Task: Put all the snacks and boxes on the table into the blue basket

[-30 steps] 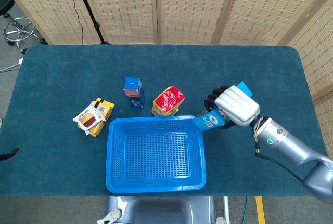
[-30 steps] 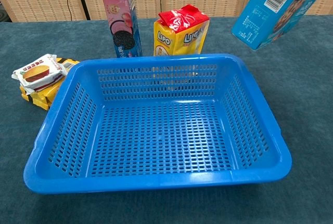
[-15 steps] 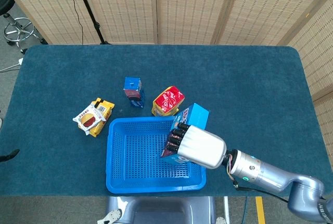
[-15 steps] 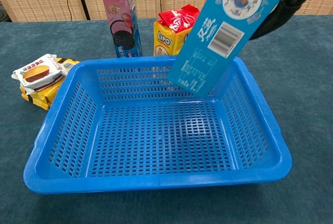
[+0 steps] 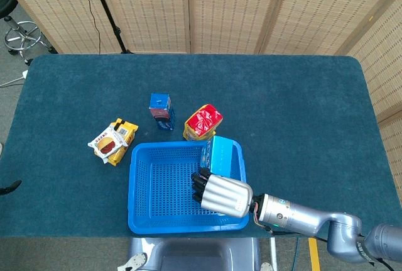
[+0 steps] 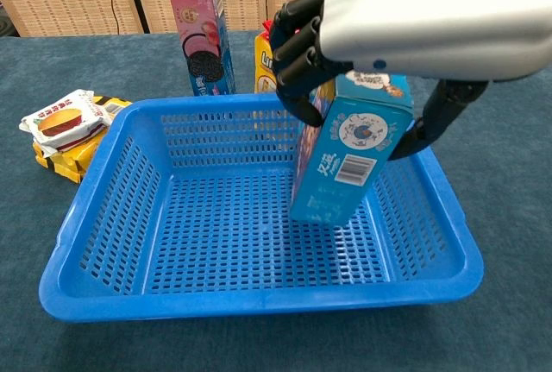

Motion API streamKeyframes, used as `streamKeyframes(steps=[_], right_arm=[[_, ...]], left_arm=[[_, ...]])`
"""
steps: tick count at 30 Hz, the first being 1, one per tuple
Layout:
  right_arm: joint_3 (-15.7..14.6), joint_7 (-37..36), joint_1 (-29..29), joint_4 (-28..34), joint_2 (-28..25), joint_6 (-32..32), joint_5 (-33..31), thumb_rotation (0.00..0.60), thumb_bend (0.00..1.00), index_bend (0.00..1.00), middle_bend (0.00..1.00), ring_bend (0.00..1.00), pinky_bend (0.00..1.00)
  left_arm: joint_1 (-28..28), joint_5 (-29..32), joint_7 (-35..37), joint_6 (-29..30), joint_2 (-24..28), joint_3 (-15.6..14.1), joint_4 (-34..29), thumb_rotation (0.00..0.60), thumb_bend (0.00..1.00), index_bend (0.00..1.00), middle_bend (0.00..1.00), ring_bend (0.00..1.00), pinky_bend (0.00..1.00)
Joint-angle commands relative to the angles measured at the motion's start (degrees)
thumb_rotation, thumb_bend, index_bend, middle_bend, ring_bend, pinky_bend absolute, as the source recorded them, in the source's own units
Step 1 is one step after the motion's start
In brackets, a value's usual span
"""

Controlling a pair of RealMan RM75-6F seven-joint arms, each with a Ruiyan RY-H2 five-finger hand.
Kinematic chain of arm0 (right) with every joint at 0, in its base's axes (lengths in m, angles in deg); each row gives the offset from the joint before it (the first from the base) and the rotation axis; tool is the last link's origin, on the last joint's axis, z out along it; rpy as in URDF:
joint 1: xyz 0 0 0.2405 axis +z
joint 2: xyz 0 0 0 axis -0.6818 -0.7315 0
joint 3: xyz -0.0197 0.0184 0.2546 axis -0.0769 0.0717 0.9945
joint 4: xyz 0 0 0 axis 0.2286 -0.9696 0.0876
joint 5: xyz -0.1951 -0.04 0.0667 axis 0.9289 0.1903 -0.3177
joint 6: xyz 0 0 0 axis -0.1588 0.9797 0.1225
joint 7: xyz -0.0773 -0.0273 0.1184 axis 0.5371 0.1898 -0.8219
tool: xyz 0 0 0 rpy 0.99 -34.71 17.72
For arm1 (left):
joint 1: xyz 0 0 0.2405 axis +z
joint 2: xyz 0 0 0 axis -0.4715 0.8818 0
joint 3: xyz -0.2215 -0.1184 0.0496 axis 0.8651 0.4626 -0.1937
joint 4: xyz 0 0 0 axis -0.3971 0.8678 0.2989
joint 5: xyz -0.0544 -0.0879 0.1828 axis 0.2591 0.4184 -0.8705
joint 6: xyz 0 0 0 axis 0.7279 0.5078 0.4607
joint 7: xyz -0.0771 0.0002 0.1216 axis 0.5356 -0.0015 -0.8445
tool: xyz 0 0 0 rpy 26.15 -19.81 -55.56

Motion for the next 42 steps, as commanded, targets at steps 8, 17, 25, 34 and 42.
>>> streamKeyframes(steps=[8,17,25,34,42], right_arm=[[-0.9,-2.1,-2.0,3.9,-3.4,2.5,-2.4,0.600,0.00,0.00,0.00,0.00,0.12],[2.0,-10.6,-4.7,1.3,-8.2,6.0,-12.8,0.600,0.00,0.00,0.00,0.00,0.12],[-1.6,-24.3,-15.3,-4.6,-13.9,15.4,-19.7,0.600,0.00,0.00,0.00,0.00,0.09],[-5.6,-33.7,-27.3,-11.8,-12.1,25.8,-23.2,0.600,0.00,0.00,0.00,0.00,0.05],[-8.3,-35.1,-37.2,-13.1,-10.5,37.2,-21.2,0.600,0.00,0.00,0.00,0.00,0.05]], left_arm=[[0.0,-0.3,-0.6,0.0,-0.1,-0.2,-0.3,0.600,0.05,0.00,0.00,0.00,0.00],[0.0,-1.1,0.0,0.0,-0.1,-0.6,-0.1,0.600,0.05,0.00,0.00,0.00,0.00],[-2.2,-4.2,6.0,-3.8,-1.0,-1.0,3.4,0.600,0.05,0.00,0.00,0.00,0.00],[-6.6,-7.4,10.6,-10.3,-3.1,-1.5,6.5,0.600,0.05,0.00,0.00,0.00,0.00],[-14.1,-5.5,14.9,-21.1,-4.3,0.3,5.9,0.600,0.05,0.00,0.00,0.00,0.00]])
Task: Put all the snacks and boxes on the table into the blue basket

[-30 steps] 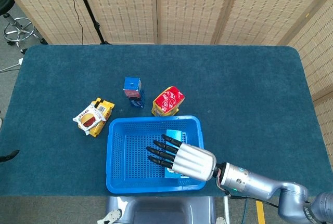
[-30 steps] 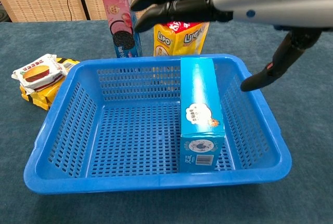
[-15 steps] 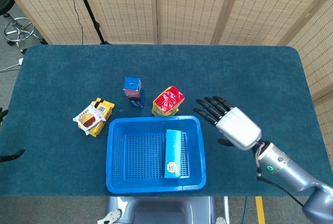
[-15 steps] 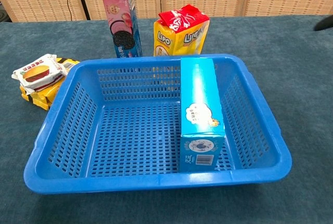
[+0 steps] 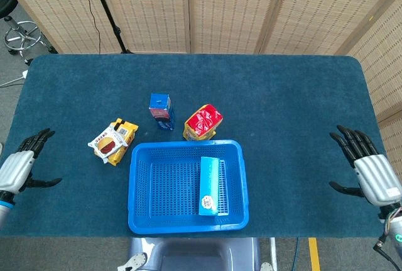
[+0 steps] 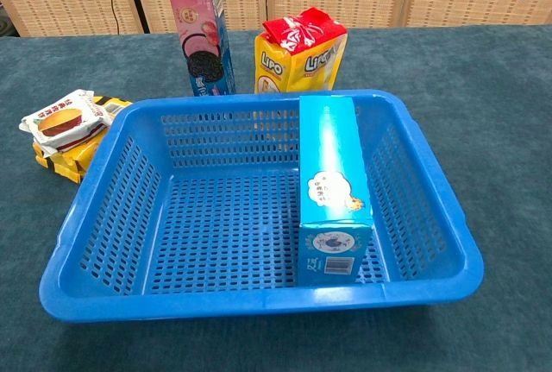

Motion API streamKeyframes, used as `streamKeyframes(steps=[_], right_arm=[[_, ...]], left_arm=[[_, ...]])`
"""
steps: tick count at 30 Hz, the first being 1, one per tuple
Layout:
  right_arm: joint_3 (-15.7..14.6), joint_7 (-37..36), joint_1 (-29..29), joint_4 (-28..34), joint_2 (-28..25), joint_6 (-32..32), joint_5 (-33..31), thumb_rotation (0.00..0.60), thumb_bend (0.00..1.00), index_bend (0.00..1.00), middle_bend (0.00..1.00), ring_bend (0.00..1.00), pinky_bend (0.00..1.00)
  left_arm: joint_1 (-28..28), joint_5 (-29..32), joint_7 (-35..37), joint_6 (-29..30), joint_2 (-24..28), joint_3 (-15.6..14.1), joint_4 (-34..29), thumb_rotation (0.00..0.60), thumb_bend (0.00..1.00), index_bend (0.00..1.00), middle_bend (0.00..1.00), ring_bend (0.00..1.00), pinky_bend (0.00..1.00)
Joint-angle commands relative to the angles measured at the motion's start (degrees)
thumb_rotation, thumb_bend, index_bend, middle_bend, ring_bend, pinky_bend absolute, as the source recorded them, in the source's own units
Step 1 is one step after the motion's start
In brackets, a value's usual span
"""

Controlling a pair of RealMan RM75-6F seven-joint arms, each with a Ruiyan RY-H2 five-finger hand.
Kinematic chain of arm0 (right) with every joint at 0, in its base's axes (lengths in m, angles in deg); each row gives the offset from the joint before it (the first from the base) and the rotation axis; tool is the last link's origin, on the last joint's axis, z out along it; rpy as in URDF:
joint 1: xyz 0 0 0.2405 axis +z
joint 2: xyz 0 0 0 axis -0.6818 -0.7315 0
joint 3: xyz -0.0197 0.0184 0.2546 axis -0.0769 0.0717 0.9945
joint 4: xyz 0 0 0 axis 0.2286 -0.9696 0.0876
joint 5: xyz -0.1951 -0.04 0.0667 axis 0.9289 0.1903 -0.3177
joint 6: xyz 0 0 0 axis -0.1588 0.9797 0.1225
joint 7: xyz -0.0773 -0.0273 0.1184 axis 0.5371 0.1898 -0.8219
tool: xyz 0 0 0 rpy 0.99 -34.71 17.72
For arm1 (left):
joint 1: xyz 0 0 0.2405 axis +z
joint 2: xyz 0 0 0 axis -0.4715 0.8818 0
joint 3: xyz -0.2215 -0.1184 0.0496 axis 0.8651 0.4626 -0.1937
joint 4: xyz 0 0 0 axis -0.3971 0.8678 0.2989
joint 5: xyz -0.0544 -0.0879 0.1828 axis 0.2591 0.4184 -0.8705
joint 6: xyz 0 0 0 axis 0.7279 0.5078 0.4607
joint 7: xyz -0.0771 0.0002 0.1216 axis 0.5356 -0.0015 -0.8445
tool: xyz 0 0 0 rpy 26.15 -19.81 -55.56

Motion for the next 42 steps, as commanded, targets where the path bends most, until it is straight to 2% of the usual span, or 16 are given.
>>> streamKeyframes(steps=[1,5,10,19,27,32,34,37,42], right_arm=[[-1.2,-0.1,-3.9,-0.6,1.0,4.4,1.1,0.600,0.00,0.00,0.00,0.00,0.05],[-1.0,0.4,-5.6,-0.9,1.6,6.0,1.3,0.600,0.00,0.00,0.00,0.00,0.04],[0.2,-2.9,-6.5,-2.9,1.8,6.8,0.6,0.600,0.00,0.00,0.00,0.00,0.04],[1.2,-6.4,-6.9,-4.2,1.7,6.4,1.4,0.600,0.00,0.00,0.00,0.00,0.04],[1.7,-7.0,-7.3,-4.1,1.5,6.4,2.1,0.600,0.00,0.00,0.00,0.00,0.04],[2.0,-7.9,-7.5,-4.4,1.3,6.0,2.0,0.600,0.00,0.00,0.00,0.00,0.04],[2.2,-8.2,-7.6,-4.5,1.2,6.0,2.0,0.600,0.00,0.00,0.00,0.00,0.04],[2.4,-8.7,-7.7,-4.7,1.2,5.9,1.9,0.600,0.00,0.00,0.00,0.00,0.04],[2.7,-9.3,-7.8,-4.8,1.0,5.7,2.0,0.600,0.00,0.00,0.00,0.00,0.04]], left_arm=[[-4.0,2.0,2.4,-4.9,-1.3,1.5,-0.2,0.600,0.05,0.00,0.00,0.00,0.00],[-7.0,3.9,3.1,-8.9,-2.5,2.5,-0.7,0.600,0.05,0.00,0.00,0.00,0.00],[-11.2,11.9,-5.2,-12.8,-6.1,3.9,-2.0,0.600,0.05,0.00,0.00,0.00,0.00],[-15.6,27.2,-21.3,-10.6,-12.6,4.3,-1.5,0.600,0.05,0.00,0.00,0.00,0.00],[-19.2,35.6,-32.1,-5.6,-20.2,4.9,1.2,0.600,0.05,0.00,0.00,0.00,0.02],[-21.2,40.7,-37.4,-1.6,-24.6,6.2,3.6,0.600,0.06,0.00,0.00,0.00,0.15],[-21.8,42.1,-39.6,0.3,-26.4,6.5,5.1,0.600,0.07,0.02,0.04,0.06,0.23],[-22.4,44.4,-41.7,1.5,-28.7,7.0,6.8,0.600,0.09,0.15,0.17,0.20,0.34],[-23.0,46.2,-42.9,0.5,-30.0,7.4,8.4,0.600,0.16,0.31,0.30,0.33,0.45]])
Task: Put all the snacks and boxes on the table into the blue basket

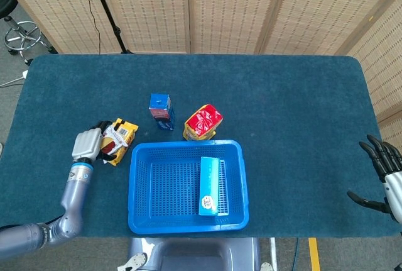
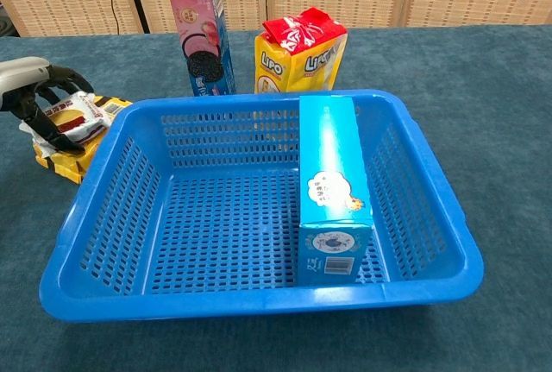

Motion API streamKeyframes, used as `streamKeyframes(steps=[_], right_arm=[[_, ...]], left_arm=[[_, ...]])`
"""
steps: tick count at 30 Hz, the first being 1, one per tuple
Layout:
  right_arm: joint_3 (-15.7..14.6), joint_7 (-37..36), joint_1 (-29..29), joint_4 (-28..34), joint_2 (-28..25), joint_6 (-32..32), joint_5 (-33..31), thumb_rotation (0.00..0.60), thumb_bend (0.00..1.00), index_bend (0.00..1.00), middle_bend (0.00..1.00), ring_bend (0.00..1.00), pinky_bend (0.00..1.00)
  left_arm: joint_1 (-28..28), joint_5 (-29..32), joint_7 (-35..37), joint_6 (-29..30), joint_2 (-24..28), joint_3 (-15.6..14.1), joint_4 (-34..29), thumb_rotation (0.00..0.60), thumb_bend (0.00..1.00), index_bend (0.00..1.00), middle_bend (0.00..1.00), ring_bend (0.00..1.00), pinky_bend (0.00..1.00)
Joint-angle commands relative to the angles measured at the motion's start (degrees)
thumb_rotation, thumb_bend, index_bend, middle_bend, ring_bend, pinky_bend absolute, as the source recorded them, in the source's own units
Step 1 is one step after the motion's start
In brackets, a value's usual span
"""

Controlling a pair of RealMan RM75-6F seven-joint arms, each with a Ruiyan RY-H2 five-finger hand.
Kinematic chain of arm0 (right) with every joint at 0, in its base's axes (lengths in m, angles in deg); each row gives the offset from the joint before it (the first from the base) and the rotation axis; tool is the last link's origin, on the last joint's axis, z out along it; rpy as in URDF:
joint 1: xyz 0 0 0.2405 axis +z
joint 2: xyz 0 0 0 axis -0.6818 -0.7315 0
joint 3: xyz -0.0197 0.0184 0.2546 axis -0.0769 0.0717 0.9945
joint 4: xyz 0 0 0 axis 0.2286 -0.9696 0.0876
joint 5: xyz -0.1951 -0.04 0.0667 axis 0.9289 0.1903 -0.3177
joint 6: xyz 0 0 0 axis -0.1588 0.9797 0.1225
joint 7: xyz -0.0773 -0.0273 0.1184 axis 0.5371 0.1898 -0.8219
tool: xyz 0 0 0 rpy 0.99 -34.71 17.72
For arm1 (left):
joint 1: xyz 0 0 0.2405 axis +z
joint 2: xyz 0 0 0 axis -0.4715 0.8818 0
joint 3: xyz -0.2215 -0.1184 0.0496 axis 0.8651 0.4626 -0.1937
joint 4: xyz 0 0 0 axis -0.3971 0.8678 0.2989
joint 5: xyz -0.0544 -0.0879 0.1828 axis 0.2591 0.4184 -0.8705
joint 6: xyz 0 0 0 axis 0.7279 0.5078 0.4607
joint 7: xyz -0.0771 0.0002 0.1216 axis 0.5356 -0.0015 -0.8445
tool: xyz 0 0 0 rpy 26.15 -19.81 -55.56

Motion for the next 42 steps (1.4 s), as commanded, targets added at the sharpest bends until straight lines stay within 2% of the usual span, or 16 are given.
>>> streamKeyframes(steps=[1,5,15,18,22,26,31,37,39,40,41,42], right_arm=[[0.1,-0.2,-0.1,-0.1,0.0,0.0,0.1,0.600,0.00,0.00,0.00,0.00,0.04],[0.3,-0.5,-0.3,-0.1,-0.1,0.1,0.2,0.600,0.00,0.00,0.00,0.00,0.04],[0.4,0.1,-0.4,0.4,-0.1,-0.5,0.9,0.600,0.00,0.00,0.00,0.00,0.04],[0.3,0.4,-0.4,0.7,-0.1,-0.7,1.2,0.600,0.00,0.00,0.00,0.00,0.04],[0.4,0.7,-0.4,1.0,-0.3,-0.9,1.2,0.600,0.00,0.00,0.00,0.00,0.04],[0.5,0.7,-0.5,1.1,-0.4,-1.0,1.2,0.600,0.00,0.00,0.00,0.00,0.04],[0.5,0.4,-0.6,1.1,-0.5,-1.2,1.1,0.600,0.00,0.00,0.00,0.00,0.04],[0.6,-0.1,-0.6,0.7,-0.6,-1.6,1.0,0.600,0.00,0.00,0.00,0.00,0.04],[0.6,-0.3,-0.5,0.6,-0.6,-1.8,0.8,0.600,0.00,0.00,0.00,0.00,0.04],[0.7,-0.3,-0.5,0.6,-0.6,-1.9,0.8,0.600,0.00,0.00,0.00,0.00,0.04],[0.7,-0.3,-0.5,0.6,-0.5,-2.0,0.8,0.600,0.00,0.00,0.00,0.00,0.04],[0.6,-0.3,-0.4,0.6,-0.5,-2.2,0.8,0.600,0.00,0.00,0.00,0.00,0.04]], left_arm=[[-0.3,0.5,-0.2,-0.4,-0.7,0.5,0.8,0.600,0.19,0.35,0.34,0.37,0.49],[0.2,-0.4,0.9,0.4,-1.2,0.8,1.4,0.600,0.25,0.47,0.44,0.45,0.55],[3.5,-6.1,6.3,2.2,3.2,1.8,-1.7,0.600,0.26,0.49,0.45,0.46,0.55],[4.7,-8.7,8.4,2.6,6.4,2.3,-5.3,0.600,0.26,0.49,0.45,0.46,0.55],[6.2,-15.4,12.2,2.0,11.3,2.0,-12.4,0.600,0.26,0.49,0.45,0.46,0.55],[7.0,-23.0,14.0,2.9,13.4,1.1,-17.4,0.600,0.26,0.49,0.45,0.45,0.55],[6.4,-33.0,11.4,4.5,12.4,-1.4,-23.9,0.600,0.26,0.49,0.45,0.45,0.55],[3.8,-34.2,2.2,3.3,6.6,-4.2,-26.7,0.600,0.25,0.48,0.45,0.44,0.55],[2.9,-33.3,-1.2,2.6,4.1,-5.0,-26.4,0.600,0.24,0.47,0.43,0.42,0.53],[2.4,-32.7,-2.6,2.0,3.4,-5.5,-26.3,0.600,0.20,0.43,0.38,0.36,0.48],[1.7,-31.5,-4.2,-0.2,3.2,-6.8,-26.4,0.600,0.15,0.33,0.26,0.24,0.34],[0.5,-29.1,-5.4,-3.6,4.2,-8.1,-26.9,0.600,0.11,0.24,0.17,0.16,0.23]])
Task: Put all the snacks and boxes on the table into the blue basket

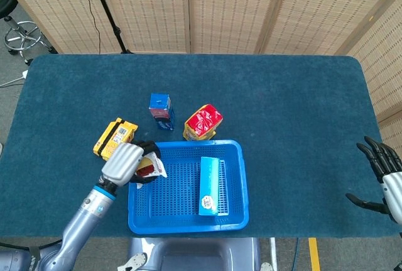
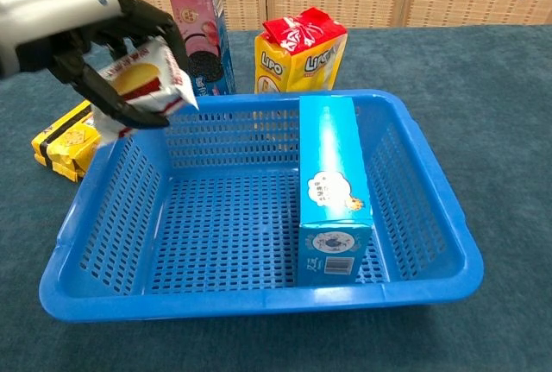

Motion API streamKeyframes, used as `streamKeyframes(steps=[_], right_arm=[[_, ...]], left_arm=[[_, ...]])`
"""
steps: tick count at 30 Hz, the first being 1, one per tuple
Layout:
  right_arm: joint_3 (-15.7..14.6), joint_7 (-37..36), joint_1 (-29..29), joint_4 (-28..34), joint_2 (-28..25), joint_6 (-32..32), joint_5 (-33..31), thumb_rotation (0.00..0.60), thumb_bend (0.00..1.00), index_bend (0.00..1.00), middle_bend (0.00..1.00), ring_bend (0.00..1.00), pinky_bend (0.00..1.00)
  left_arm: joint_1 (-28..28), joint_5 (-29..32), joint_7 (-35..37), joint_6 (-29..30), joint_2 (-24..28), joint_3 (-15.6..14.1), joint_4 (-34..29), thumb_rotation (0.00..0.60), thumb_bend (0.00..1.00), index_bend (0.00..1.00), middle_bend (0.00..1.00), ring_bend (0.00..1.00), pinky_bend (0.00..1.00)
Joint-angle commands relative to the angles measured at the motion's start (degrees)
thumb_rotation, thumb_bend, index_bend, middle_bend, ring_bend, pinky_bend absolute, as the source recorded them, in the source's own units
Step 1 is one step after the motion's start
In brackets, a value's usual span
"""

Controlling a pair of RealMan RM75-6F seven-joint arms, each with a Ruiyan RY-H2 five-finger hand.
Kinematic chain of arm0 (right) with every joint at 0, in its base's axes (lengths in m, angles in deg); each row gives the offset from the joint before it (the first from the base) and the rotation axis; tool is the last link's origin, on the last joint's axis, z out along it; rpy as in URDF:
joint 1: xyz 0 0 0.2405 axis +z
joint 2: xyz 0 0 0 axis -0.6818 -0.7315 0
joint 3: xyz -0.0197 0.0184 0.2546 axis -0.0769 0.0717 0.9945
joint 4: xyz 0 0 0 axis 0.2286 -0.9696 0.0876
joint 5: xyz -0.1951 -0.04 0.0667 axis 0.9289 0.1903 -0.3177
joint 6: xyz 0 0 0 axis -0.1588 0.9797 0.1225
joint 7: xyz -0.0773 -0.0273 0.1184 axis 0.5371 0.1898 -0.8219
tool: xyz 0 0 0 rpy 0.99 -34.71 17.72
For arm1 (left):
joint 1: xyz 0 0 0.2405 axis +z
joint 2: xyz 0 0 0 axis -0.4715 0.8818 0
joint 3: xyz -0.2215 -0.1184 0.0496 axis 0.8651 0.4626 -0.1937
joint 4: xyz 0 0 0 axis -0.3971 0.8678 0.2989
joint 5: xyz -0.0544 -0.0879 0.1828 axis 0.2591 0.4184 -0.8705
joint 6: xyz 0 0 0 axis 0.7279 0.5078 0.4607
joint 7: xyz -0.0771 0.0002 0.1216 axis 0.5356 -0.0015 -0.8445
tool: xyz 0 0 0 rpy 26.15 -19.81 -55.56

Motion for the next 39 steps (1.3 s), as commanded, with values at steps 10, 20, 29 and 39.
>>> streamKeyframes(steps=[10,20,29,39], right_arm=[[-0.4,0.9,0.4,0.3,0.2,-1.1,0.9,0.600,0.00,0.00,0.00,0.00,0.04],[-0.9,1.6,0.3,1.4,0.0,-0.9,2.5,0.600,0.00,0.00,0.00,0.00,0.04],[-0.8,1.7,0.3,1.3,0.4,-0.3,3.0,0.600,0.00,0.00,0.00,0.00,0.04],[-0.7,1.4,0.4,0.9,0.4,-0.6,2.7,0.600,0.00,0.00,0.00,0.00,0.04]], left_arm=[[-2.0,-5.2,9.4,-7.3,3.2,-2.3,1.8,0.600,0.00,0.00,0.00,0.00,0.00],[4.1,1.7,21.6,-2.0,14.5,1.5,6.9,0.600,0.00,0.00,0.00,0.00,0.00],[4.0,10.0,31.2,-10.4,11.0,2.4,21.6,0.600,0.00,0.00,0.00,0.00,0.00],[2.3,12.2,33.7,-14.8,1.8,2.8,31.1,0.600,0.00,0.00,0.00,0.00,0.00]])
